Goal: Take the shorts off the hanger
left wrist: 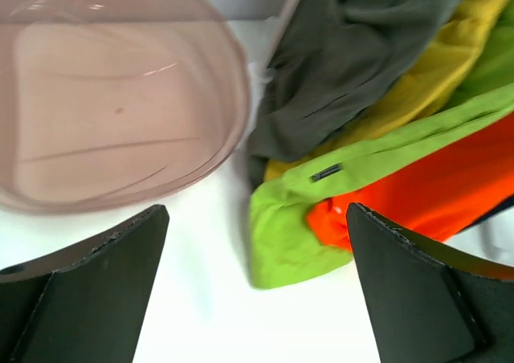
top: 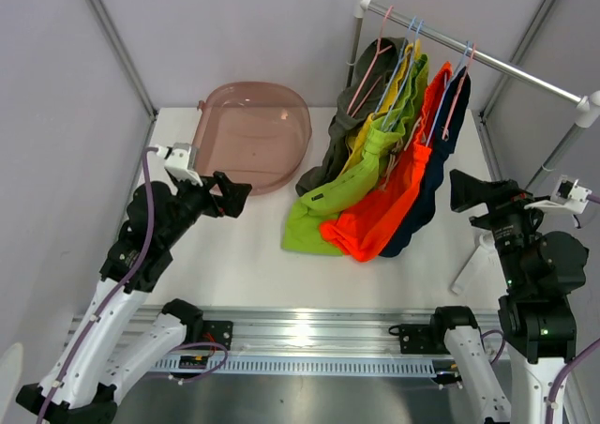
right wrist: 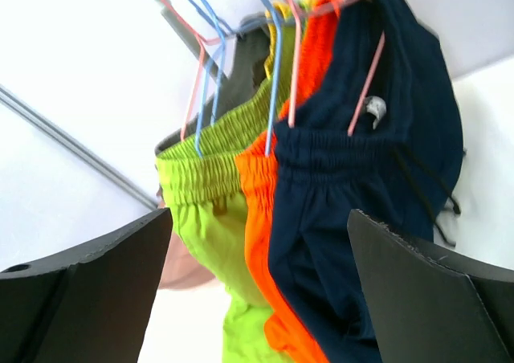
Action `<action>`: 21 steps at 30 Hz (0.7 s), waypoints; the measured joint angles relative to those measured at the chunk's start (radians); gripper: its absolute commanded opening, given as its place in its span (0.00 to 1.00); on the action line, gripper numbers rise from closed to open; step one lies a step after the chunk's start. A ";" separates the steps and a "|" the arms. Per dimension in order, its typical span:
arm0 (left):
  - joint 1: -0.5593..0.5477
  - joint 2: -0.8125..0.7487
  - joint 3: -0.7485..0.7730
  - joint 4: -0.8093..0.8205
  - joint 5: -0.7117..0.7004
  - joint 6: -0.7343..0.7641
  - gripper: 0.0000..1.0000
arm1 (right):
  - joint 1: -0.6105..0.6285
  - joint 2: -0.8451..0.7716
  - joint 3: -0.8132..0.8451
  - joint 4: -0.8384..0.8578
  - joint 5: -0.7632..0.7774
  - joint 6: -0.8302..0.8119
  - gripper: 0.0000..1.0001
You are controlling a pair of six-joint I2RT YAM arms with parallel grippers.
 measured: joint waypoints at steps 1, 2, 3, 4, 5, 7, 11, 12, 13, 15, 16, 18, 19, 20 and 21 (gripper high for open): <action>0.000 -0.014 -0.018 -0.007 -0.026 0.009 0.99 | 0.000 0.001 0.011 0.007 0.001 -0.008 0.99; 0.000 -0.027 -0.035 -0.013 -0.049 0.014 1.00 | 0.000 0.000 0.021 0.016 0.000 -0.020 0.99; 0.000 -0.036 -0.049 -0.015 -0.070 0.016 0.99 | 0.000 -0.003 0.027 0.028 -0.003 -0.030 0.99; 0.000 -0.048 -0.067 -0.021 -0.094 0.018 0.99 | 0.000 -0.009 0.028 0.051 -0.008 -0.045 0.99; 0.000 -0.056 -0.077 -0.026 -0.110 0.020 0.99 | 0.000 -0.018 0.028 0.072 -0.014 -0.057 0.99; 0.000 -0.063 -0.091 -0.038 -0.132 0.030 0.99 | 0.000 -0.028 0.035 0.104 -0.011 -0.079 0.99; 0.000 -0.058 -0.098 -0.047 -0.162 0.039 0.99 | 0.000 0.039 0.114 0.116 0.007 -0.130 0.99; 0.000 -0.056 -0.098 -0.048 -0.167 0.039 0.99 | 0.000 0.074 0.142 0.122 0.013 -0.142 0.99; 0.000 -0.053 -0.098 -0.050 -0.169 0.040 0.99 | 0.000 0.106 0.162 0.128 0.019 -0.150 1.00; -0.001 -0.053 -0.098 -0.051 -0.171 0.040 0.99 | 0.000 0.176 0.193 0.134 0.051 -0.164 0.99; -0.002 -0.053 -0.098 -0.051 -0.172 0.040 0.99 | 0.000 0.208 0.202 0.138 0.072 -0.168 0.99; -0.002 -0.053 -0.098 -0.051 -0.176 0.041 0.99 | 0.000 0.262 0.206 0.140 0.106 -0.175 0.98; -0.002 -0.053 -0.098 -0.052 -0.178 0.043 0.99 | 0.000 0.285 0.206 0.139 0.122 -0.179 0.98; -0.002 -0.054 -0.098 -0.052 -0.179 0.045 0.99 | 0.000 0.298 0.206 0.139 0.132 -0.181 0.97; -0.002 -0.055 -0.098 -0.053 -0.181 0.047 0.99 | 0.000 0.315 0.206 0.140 0.146 -0.183 0.95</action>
